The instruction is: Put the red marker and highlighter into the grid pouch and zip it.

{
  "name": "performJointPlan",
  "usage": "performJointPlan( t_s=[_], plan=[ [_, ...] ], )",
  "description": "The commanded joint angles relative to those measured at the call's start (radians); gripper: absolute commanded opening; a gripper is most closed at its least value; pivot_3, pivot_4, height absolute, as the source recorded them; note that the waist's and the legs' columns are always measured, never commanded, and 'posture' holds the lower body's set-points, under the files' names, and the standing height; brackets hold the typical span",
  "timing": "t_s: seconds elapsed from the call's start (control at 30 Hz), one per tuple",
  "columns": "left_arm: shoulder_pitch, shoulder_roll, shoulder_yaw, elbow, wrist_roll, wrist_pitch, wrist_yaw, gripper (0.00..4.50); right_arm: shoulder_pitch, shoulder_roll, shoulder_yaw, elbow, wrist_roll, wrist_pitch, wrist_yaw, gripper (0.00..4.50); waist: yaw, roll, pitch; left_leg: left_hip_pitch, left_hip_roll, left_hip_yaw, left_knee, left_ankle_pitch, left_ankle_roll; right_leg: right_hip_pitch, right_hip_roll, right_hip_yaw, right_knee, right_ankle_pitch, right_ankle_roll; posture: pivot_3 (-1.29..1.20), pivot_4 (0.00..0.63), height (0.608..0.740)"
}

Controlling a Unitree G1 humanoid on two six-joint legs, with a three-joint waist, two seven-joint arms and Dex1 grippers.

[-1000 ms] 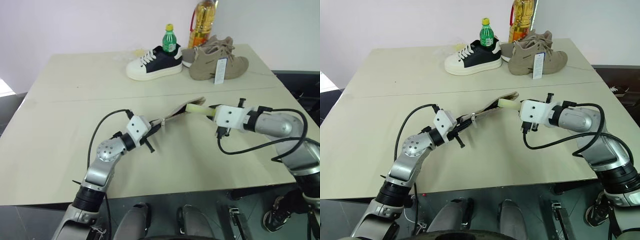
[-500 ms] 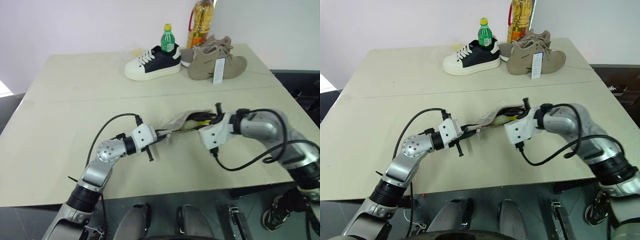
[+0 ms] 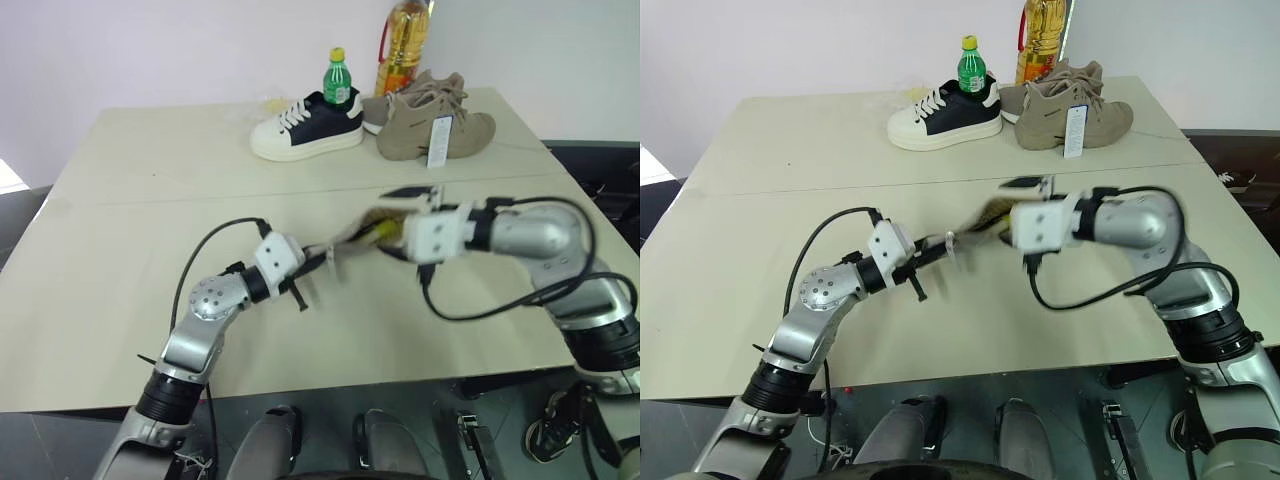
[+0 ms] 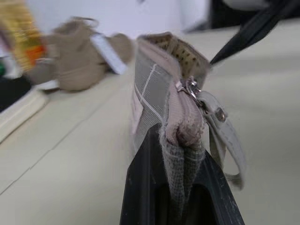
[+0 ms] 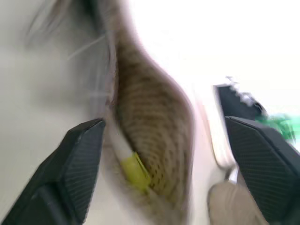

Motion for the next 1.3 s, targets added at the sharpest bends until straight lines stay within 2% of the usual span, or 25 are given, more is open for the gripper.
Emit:
performJointPlan(
  t_s=[0.03,0.1,0.23,0.33,0.47,0.57,0.8,1.03,1.17,1.3],
  plan=[
    [-0.041,-0.059,0.073,-0.012,-0.099,0.045,0.061,0.00,-0.016,0.060,-0.121,-0.088,0.238,0.287,-0.053,4.21,0.000,-0.001,0.000,0.000,0.000,0.000,0.000,0.000,0.000,0.000,0.000,0.000,0.000,0.000,0.000,0.00,0.150,0.738],
    [-0.052,-0.082,0.085,-0.011,-0.126,0.066,0.071,0.00,0.010,0.083,-0.128,-0.126,0.296,0.399,-0.085,4.21,0.000,-0.001,-0.001,0.000,0.000,0.000,0.000,0.000,0.000,0.000,0.000,0.000,0.000,0.000,0.000,0.00,0.150,0.738],
    [-0.086,-0.140,0.109,0.002,-0.205,0.131,0.090,0.00,0.105,0.196,-0.025,-0.162,0.273,0.505,-0.230,4.21,0.000,-0.002,-0.001,0.000,0.000,0.000,0.000,0.000,0.000,0.000,0.000,0.000,0.000,0.000,0.000,0.00,0.150,0.738],
    [-0.087,-0.139,0.095,-0.007,-0.214,0.159,0.079,0.00,0.101,0.297,-0.001,-0.162,0.295,0.555,-0.307,4.21,-0.005,-0.002,-0.001,-0.001,0.000,0.001,0.000,0.000,0.000,-0.002,0.000,0.000,0.002,0.000,0.000,0.00,0.150,0.738],
    [-0.081,-0.139,0.081,-0.021,-0.215,0.179,0.071,0.00,0.078,0.375,0.057,-0.133,0.289,0.573,-0.351,4.21,-0.003,-0.002,-0.001,-0.001,0.000,0.001,0.000,0.000,0.000,-0.003,0.001,0.001,0.002,0.000,0.000,0.00,0.150,0.738],
    [-0.076,-0.136,0.072,-0.029,-0.209,0.185,0.066,0.00,0.055,0.400,0.062,-0.109,0.290,0.588,-0.373,3.33,-0.001,-0.002,-0.001,-0.001,0.000,0.001,0.000,0.000,0.000,-0.003,0.001,0.001,0.002,0.000,0.000,0.00,0.150,0.738],
    [-0.050,-0.125,0.065,-0.053,-0.200,0.186,0.073,0.00,0.043,0.384,0.057,-0.108,0.290,0.600,-0.391,0.05,-0.002,-0.002,-0.001,-0.001,-0.001,0.001,0.000,0.000,0.000,-0.003,0.001,0.001,0.002,0.000,0.000,0.00,0.150,0.738],
    [-0.019,-0.062,0.042,-0.072,-0.162,0.158,0.045,0.00,0.007,0.237,0.037,-0.039,0.196,0.515,-0.395,0.05,-0.002,-0.002,-0.001,-0.001,-0.001,0.001,-0.001,0.000,0.000,-0.003,0.001,0.000,0.002,0.000,0.000,0.00,0.150,0.738],
    [0.017,0.014,0.043,-0.087,-0.137,0.128,0.006,0.00,-0.075,0.085,-0.018,0.144,0.070,0.373,-0.443,0.05,-0.001,-0.002,-0.001,-0.001,-0.001,0.001,-0.001,0.000,0.000,-0.003,0.000,0.001,0.001,0.000,0.000,0.00,0.150,0.738],
    [0.043,0.068,0.044,-0.101,-0.135,0.108,-0.018,0.00,-0.121,0.014,-0.004,0.259,-0.002,0.288,-0.457,0.05,-0.002,-0.002,-0.001,-0.001,-0.001,0.002,-0.001,0.000,0.000,-0.003,0.000,0.001,0.001,0.000,-0.001,0.00,0.150,0.738]
  ],
)
